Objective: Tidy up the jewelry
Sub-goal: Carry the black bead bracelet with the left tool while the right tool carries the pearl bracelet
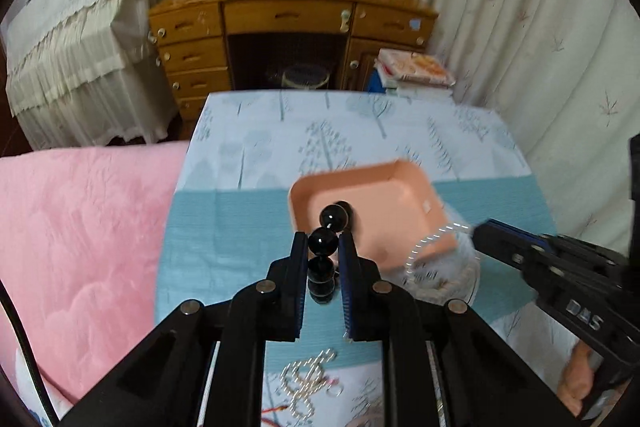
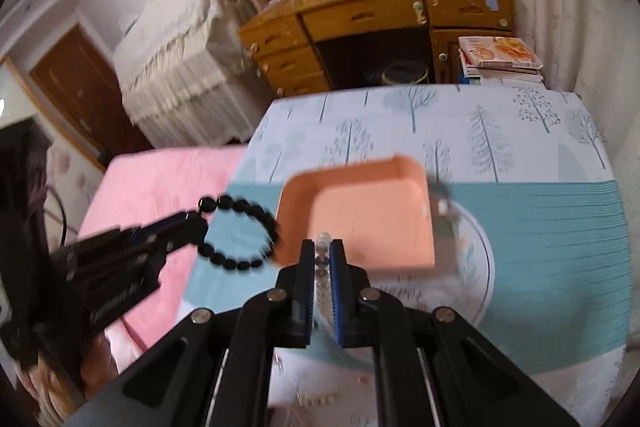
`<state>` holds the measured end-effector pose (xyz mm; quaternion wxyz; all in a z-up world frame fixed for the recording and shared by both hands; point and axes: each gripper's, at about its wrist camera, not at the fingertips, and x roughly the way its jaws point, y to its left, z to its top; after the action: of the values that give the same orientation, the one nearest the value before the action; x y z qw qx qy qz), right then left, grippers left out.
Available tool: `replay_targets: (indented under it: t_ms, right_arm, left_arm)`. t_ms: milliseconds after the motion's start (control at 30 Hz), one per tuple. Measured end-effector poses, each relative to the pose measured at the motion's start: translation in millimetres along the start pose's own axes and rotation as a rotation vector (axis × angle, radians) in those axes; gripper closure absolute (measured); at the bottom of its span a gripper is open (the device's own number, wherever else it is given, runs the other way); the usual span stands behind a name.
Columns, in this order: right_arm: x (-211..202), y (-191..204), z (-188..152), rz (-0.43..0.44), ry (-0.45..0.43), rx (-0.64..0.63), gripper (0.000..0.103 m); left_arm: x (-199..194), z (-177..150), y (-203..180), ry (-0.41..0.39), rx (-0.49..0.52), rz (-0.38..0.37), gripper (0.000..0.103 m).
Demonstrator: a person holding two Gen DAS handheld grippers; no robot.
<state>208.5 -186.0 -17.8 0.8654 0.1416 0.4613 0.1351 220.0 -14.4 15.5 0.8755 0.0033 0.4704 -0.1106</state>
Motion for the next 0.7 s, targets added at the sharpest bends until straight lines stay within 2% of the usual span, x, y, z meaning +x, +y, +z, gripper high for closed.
replay_targets:
  t_ms: [100, 200, 367, 433, 467, 533, 567, 600, 700]
  right_arm:
    - [19.7, -15.3, 12.0, 0.004, -0.004, 0.05, 0.096]
    - [45.9, -31.3, 17.6, -0.009, 0.023, 0.087, 0.096]
    - [84.8, -60.1, 5.8, -0.042, 0.109, 0.159, 0.095]
    - [94.0, -68.1, -1.1, -0.07, 0.139, 0.172, 0.095]
    - [96.2, -70.7, -4.4, -0.096, 0.153, 0.174, 0.095]
    - [99.9, -72.3, -10.9, -0.097, 0.191, 0.179, 0.095]
    - [102.0, -72.4, -13.8, -0.099, 0.21, 0.18, 0.095]
    - [100.8, -70.8, -15.8, -0.112, 0.202, 0.172, 0.095]
    - [99.8, -65.0, -21.1, -0.157, 0.223, 0.163, 0.095]
  left_arm:
    - [11.3, 12.4, -12.2, -0.019, 0.019, -0.005, 0.09]
    - [39.4, 17.1, -22.0, 0.009, 0.029, 0.0, 0.09]
    - [96.6, 10.7, -23.5, 0.061, 0.02, 0.042, 0.09]
    - [110.5, 5.1, -20.2, 0.073, 0.009, 0.031, 0.09]
    - [112.7, 1.4, -18.8, 0.067, 0.005, 0.036, 0.085]
    - [112.0, -3.7, -18.2, 0.04, 0.009, 0.064, 0.061]
    - [109.1, -5.7, -18.7, 0.021, 0.016, 0.078, 0.032]
    - [106.0, -7.4, -19.3, 0.0, 0.019, 0.094, 0.014]
    - [92.0, -11.6, -18.5, -0.079, 0.008, 0.121, 0.012]
